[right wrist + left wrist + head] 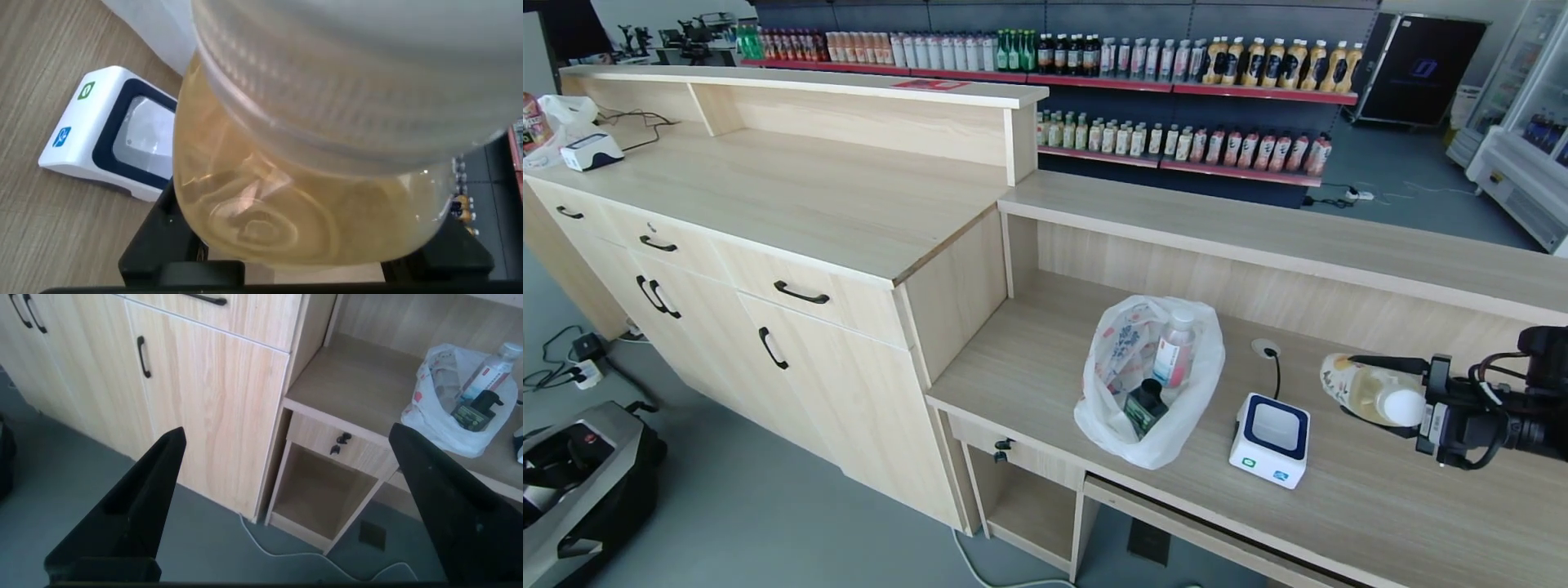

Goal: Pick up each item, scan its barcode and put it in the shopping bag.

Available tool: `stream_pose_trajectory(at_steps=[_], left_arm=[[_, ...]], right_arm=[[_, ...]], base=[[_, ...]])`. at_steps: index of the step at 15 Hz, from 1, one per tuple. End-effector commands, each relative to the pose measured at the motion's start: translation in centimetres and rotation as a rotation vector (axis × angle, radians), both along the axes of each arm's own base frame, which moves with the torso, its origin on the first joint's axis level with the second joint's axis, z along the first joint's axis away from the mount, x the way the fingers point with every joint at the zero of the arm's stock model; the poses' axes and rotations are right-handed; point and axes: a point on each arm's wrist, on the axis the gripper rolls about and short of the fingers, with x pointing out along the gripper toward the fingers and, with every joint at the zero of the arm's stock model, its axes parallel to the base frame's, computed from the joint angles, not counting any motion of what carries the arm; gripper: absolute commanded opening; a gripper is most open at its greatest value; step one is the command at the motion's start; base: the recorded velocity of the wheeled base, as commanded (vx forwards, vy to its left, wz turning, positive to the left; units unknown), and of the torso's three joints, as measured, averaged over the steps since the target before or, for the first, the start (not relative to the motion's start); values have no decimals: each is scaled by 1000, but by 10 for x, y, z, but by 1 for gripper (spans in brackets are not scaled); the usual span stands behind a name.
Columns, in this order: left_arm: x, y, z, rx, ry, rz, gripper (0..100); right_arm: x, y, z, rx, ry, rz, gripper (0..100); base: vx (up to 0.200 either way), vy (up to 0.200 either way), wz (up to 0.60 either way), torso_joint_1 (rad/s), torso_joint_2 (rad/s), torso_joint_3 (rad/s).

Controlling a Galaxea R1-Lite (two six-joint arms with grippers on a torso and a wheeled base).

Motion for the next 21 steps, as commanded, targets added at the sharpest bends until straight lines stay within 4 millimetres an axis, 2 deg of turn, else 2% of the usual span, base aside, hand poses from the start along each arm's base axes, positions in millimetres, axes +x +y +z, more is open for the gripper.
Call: stream_pose_trajectory(at_steps=[1, 10, 17, 21], left_arm=[[0, 0, 0, -1, -1, 0, 100], [0, 0, 0, -1, -1, 0, 100], [0, 0, 0, -1, -1, 0, 100], [0, 0, 0, -1, -1, 0, 100]], right_arm=[[4, -2, -8, 9, 16, 7, 0], [15, -3, -25, 25, 45, 21, 0], [27, 9, -34, 30, 60, 66, 0], [27, 9, -38, 33, 70, 64, 0]], base=[[0, 0, 0, 0, 0, 0], [0, 0, 0, 0, 0, 0], [0, 0, 0, 0, 0, 0], [0, 0, 0, 0, 0, 0]])
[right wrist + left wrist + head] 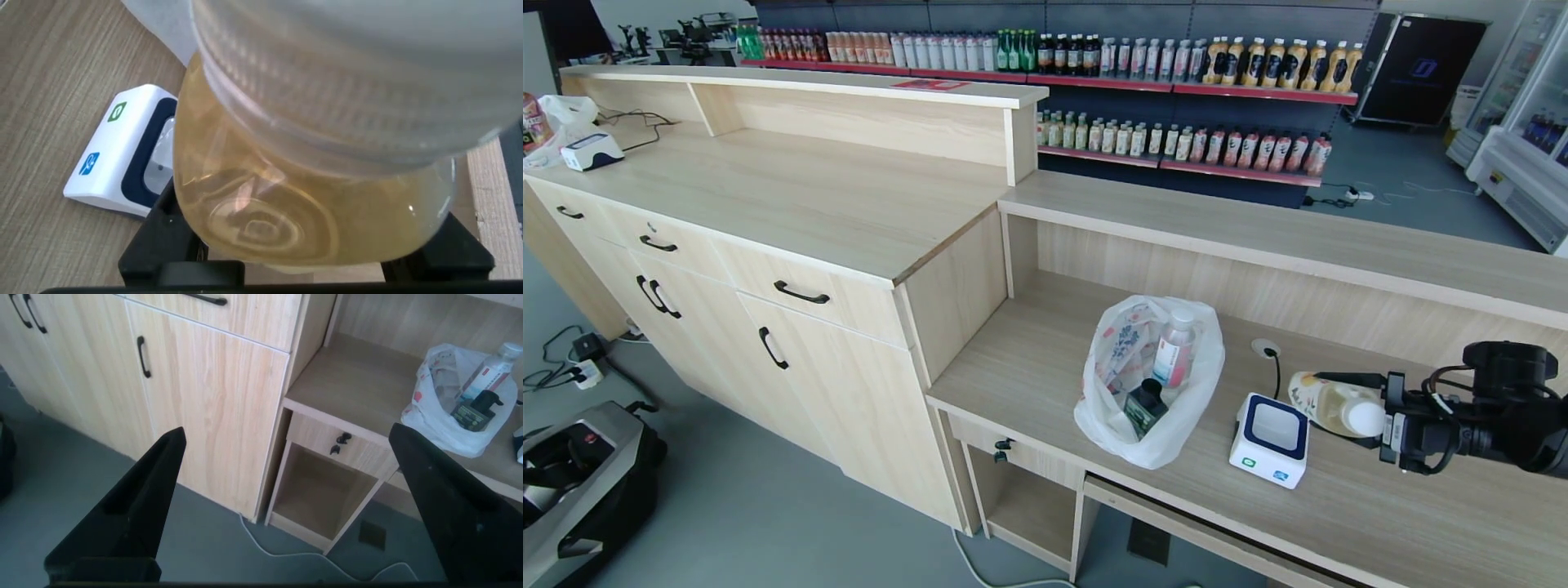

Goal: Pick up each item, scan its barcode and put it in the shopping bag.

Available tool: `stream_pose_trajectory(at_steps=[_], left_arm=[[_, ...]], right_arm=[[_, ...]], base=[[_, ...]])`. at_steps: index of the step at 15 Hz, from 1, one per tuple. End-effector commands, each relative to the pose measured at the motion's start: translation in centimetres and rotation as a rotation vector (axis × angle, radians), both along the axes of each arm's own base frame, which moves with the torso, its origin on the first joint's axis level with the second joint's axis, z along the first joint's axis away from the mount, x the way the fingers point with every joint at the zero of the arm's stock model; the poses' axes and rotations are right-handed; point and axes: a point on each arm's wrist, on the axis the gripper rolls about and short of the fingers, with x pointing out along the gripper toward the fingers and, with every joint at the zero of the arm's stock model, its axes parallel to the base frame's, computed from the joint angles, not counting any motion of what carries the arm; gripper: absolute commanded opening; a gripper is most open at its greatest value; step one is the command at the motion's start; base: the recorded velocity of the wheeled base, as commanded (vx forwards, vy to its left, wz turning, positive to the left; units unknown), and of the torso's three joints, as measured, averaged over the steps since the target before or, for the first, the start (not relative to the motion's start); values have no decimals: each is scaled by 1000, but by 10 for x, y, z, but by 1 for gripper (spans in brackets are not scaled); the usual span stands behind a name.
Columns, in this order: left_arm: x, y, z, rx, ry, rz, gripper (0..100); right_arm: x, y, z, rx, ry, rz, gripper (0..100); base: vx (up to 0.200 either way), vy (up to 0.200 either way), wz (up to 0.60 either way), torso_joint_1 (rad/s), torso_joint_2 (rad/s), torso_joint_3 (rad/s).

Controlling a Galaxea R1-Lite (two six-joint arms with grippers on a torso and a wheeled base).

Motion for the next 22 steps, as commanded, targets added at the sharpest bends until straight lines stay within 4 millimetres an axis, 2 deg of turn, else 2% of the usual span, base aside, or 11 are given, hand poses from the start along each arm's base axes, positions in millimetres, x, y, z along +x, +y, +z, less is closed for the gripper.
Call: stream_pose_trajectory(at_steps=[1, 7, 14, 22], left_arm=[[0, 0, 0, -1, -1, -1, 100], [0, 0, 0, -1, -1, 0, 100], [0, 0, 0, -1, -1, 0, 100], [0, 0, 0, -1, -1, 0, 100]], right_arm=[[3, -1, -3, 1, 3, 1, 0], [12, -2, -6, 2, -2, 4, 0], [27, 10, -7, 1, -14, 46, 0], [32, 19, -11, 4, -9, 73, 0]], base=[[0, 0, 0, 0, 0, 0], [0, 0, 0, 0, 0, 0], [0, 0, 0, 0, 0, 0], [0, 0, 0, 0, 0, 0]])
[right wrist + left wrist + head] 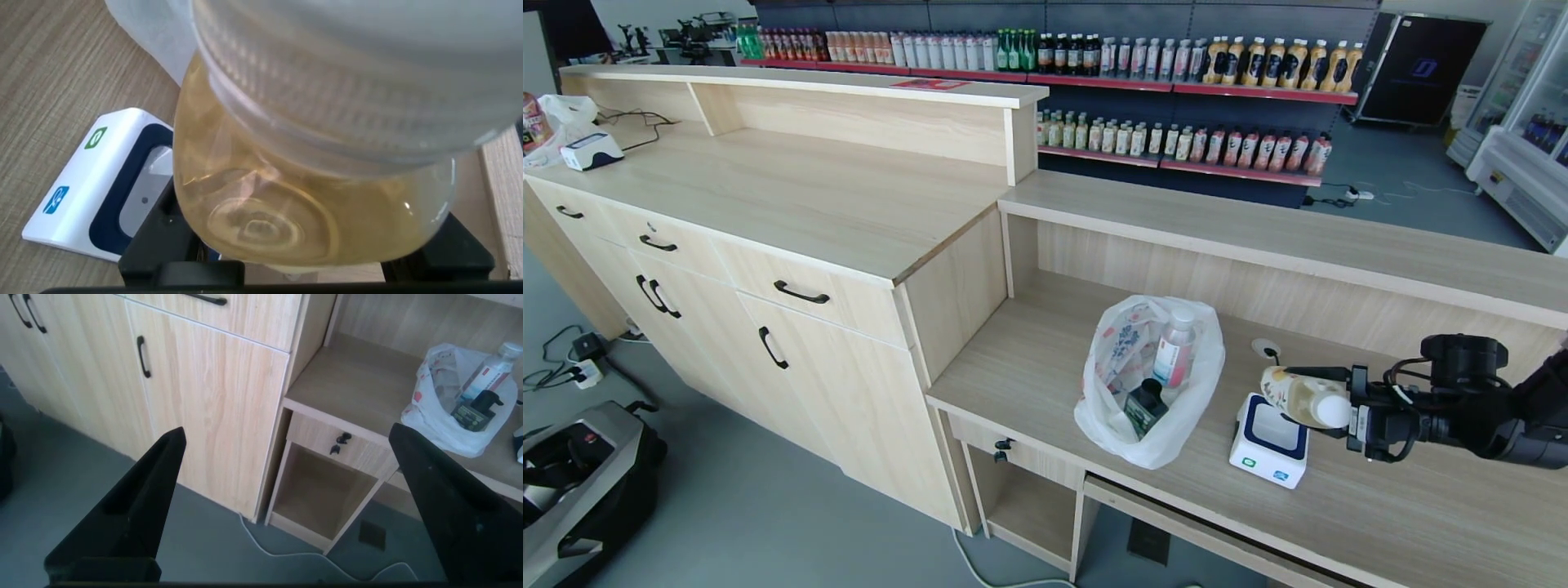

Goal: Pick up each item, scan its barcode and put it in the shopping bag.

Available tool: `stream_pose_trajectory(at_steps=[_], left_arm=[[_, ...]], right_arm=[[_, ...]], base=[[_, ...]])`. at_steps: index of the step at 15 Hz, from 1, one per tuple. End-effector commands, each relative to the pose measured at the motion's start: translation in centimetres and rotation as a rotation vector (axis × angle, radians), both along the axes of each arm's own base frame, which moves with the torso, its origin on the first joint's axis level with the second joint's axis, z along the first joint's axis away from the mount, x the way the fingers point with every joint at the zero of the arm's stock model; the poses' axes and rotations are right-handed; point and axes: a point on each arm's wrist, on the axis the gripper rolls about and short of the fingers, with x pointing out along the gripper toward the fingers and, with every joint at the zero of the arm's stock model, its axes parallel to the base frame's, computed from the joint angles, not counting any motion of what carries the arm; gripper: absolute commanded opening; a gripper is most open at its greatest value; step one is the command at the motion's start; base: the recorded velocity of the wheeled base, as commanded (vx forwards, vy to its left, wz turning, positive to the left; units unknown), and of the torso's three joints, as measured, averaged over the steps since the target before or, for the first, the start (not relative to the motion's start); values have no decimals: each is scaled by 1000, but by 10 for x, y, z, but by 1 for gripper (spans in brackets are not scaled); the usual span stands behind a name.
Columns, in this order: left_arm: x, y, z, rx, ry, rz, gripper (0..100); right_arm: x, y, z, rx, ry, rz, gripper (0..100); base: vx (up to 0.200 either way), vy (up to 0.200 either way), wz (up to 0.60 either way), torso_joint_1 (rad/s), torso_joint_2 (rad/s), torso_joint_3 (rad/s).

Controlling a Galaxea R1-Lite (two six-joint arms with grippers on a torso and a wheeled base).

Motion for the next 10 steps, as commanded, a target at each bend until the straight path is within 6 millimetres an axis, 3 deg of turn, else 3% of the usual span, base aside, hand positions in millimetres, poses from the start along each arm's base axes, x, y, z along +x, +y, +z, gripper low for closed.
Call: stream_pose_trajectory(at_steps=[1, 7, 8, 10], left_arm=[[0, 0, 0, -1, -1, 0, 100], [0, 0, 0, -1, -1, 0, 100], [0, 0, 0, -1, -1, 0, 100], [0, 0, 0, -1, -1, 0, 100]], right_arm=[[2, 2, 0, 2, 1, 6, 0], [2, 3, 5, 27, 28, -7, 0], [-1, 3, 17, 53, 43, -20, 0], [-14, 4, 63, 179, 135, -88, 0]], base=[[0, 0, 0, 0, 0, 0], [0, 0, 0, 0, 0, 0], [0, 0, 0, 0, 0, 0], [0, 0, 0, 0, 0, 0]])
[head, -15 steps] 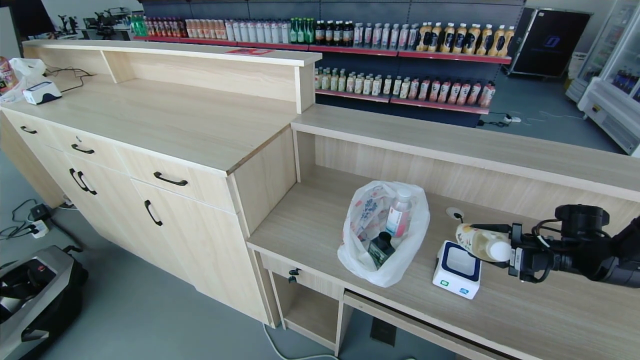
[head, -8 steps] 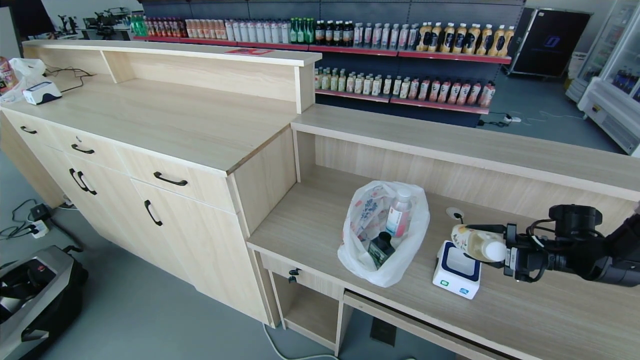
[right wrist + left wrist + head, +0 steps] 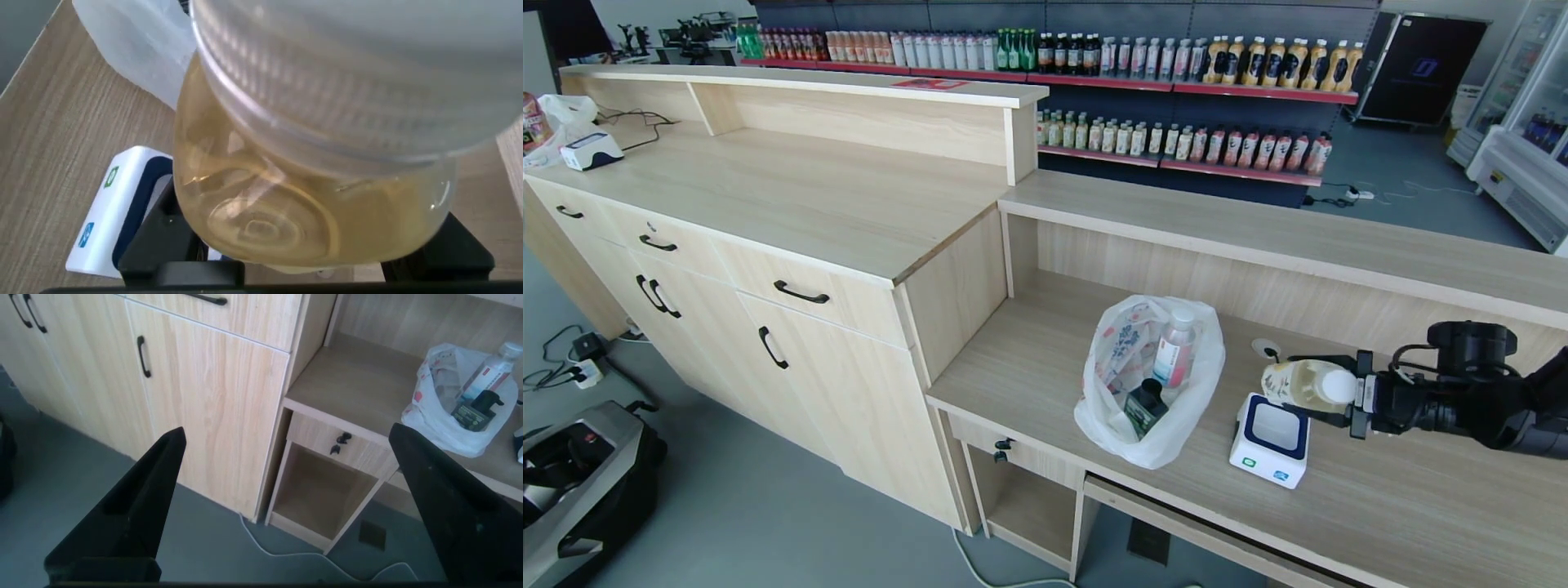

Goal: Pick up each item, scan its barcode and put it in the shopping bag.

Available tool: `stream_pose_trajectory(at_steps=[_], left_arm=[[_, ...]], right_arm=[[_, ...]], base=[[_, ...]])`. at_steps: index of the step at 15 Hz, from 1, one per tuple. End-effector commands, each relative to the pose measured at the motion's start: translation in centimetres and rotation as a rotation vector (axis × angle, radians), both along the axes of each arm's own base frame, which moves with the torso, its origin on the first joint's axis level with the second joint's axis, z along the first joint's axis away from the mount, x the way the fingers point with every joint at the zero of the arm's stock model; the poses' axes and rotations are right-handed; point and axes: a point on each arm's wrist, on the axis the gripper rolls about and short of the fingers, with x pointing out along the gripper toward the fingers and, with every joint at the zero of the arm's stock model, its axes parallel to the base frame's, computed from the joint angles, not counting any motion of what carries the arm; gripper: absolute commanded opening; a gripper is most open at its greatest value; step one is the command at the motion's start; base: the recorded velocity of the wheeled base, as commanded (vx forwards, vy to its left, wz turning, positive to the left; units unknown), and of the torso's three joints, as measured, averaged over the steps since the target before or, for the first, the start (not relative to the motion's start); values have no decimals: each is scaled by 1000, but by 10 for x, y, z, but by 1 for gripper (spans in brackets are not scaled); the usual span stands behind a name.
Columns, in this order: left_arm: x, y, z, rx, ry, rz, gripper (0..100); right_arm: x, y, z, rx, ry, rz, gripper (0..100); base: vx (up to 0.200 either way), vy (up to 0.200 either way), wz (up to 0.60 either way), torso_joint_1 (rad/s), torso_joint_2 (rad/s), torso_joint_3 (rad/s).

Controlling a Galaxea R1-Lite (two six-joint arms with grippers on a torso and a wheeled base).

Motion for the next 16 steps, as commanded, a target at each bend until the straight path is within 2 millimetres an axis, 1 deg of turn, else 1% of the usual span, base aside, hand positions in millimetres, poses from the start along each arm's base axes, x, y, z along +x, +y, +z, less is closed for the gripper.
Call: stream_pose_trajectory(at_steps=[1, 2, 3, 4, 5, 6, 7, 9, 11, 13, 16], left_arm=[[0, 0, 0, 0, -1, 0, 100], [0, 0, 0, 0, -1, 0, 100], [0, 0, 0, 0, -1, 0, 100], [0, 0, 0, 0, -1, 0, 100], [0, 0, 0, 0, -1, 0, 100], [0, 0, 0, 0, -1, 0, 100], [0, 0, 0, 0, -1, 0, 100], [0, 0, 0, 0, -1, 0, 100], [0, 0, 0, 0, -1, 0, 100], [0, 0, 0, 0, -1, 0, 100], [0, 0, 0, 0, -1, 0, 100]], right_arm=[[-19, -1, 54, 95, 43, -69, 0], [-37, -2, 79, 208, 147, -139, 0], [-63, -5, 105, 352, 279, -279, 0], [-78, -11, 119, 447, 356, -403, 0], [-91, -17, 128, 536, 425, -532, 0], [-98, -21, 132, 589, 467, -621, 0], [-110, -27, 133, 647, 507, -767, 0], [-119, -29, 133, 676, 512, -941, 0], [-124, -29, 139, 705, 485, -1016, 0], [-129, -27, 142, 697, 425, -1080, 0], [-123, -24, 142, 668, 304, -1116, 0]], base=[[0, 0, 0, 0, 0, 0], [0, 0, 0, 0, 0, 0], [0, 0, 0, 0, 0, 0], [0, 0, 0, 0, 0, 0], [0, 0, 0, 0, 0, 0], [0, 0, 0, 0, 0, 0], [0, 0, 0, 0, 0, 0], [0, 0, 0, 0, 0, 0], [0, 0, 0, 0, 0, 0], [0, 0, 0, 0, 0, 0], [0, 0, 0, 0, 0, 0]])
